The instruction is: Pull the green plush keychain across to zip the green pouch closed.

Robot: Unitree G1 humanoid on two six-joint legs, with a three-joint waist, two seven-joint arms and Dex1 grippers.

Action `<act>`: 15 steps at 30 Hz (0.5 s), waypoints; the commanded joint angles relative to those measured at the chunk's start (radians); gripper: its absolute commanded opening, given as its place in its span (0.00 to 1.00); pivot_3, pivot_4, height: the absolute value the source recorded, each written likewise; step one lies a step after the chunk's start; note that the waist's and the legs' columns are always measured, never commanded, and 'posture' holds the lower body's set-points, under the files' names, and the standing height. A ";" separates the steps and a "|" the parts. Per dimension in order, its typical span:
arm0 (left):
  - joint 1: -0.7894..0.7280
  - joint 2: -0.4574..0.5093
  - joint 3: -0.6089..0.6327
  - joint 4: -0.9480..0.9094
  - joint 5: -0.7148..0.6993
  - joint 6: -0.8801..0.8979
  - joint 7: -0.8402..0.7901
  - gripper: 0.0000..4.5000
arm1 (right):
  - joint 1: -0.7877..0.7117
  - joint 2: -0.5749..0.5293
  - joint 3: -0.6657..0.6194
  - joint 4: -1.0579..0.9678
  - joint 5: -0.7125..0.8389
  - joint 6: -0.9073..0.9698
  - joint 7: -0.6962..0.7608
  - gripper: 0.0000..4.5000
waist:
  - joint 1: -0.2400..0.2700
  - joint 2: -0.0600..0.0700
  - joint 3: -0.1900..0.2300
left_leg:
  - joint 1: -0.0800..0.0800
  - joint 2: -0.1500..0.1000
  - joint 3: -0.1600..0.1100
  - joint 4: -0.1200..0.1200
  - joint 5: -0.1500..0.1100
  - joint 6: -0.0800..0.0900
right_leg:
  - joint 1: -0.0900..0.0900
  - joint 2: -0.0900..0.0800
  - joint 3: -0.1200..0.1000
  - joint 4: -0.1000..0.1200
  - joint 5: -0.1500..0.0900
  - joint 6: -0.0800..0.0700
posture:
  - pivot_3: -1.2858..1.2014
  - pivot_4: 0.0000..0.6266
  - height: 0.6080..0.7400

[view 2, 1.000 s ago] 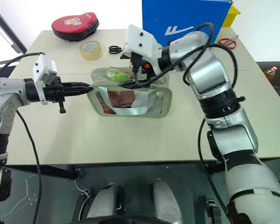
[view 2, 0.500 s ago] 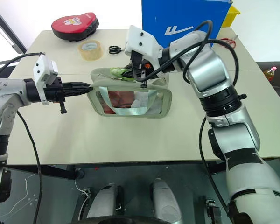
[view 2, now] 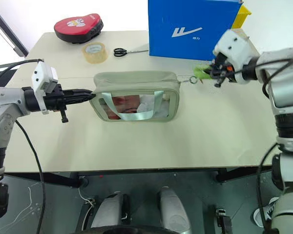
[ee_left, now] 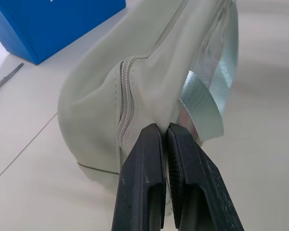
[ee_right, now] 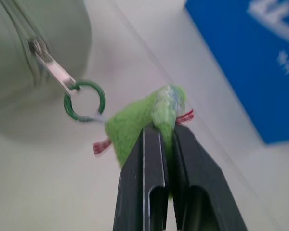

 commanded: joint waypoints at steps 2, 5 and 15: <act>0.024 0.034 0.028 0.019 0.009 0.021 0.013 0.00 | 0.156 -0.025 0.033 -0.146 -0.067 0.003 -0.035 0.01 | 0.006 -0.001 0.000 | 0.000 0.000 0.000 0.000 0.000 0.000 | 0.000 0.000 0.000 0.000 0.000 0.000 | 0.52 0.24 0.98; 0.017 0.035 0.026 0.023 0.008 0.022 0.014 0.00 | 0.170 0.056 0.051 -0.197 -0.052 0.062 -0.074 0.01 | -0.003 0.000 0.000 | 0.001 0.000 0.000 0.001 0.000 0.000 | 0.000 0.000 0.001 0.001 0.000 0.000 | 0.52 0.24 0.98; 0.012 0.053 0.029 0.012 -0.007 0.036 0.013 0.00 | 0.056 0.110 -0.047 -0.199 0.071 0.210 -0.033 0.56 | -0.012 0.000 0.000 | 0.001 0.000 -0.002 0.001 0.000 0.000 | 0.000 0.001 0.001 0.001 0.000 0.000 | 0.52 0.24 0.98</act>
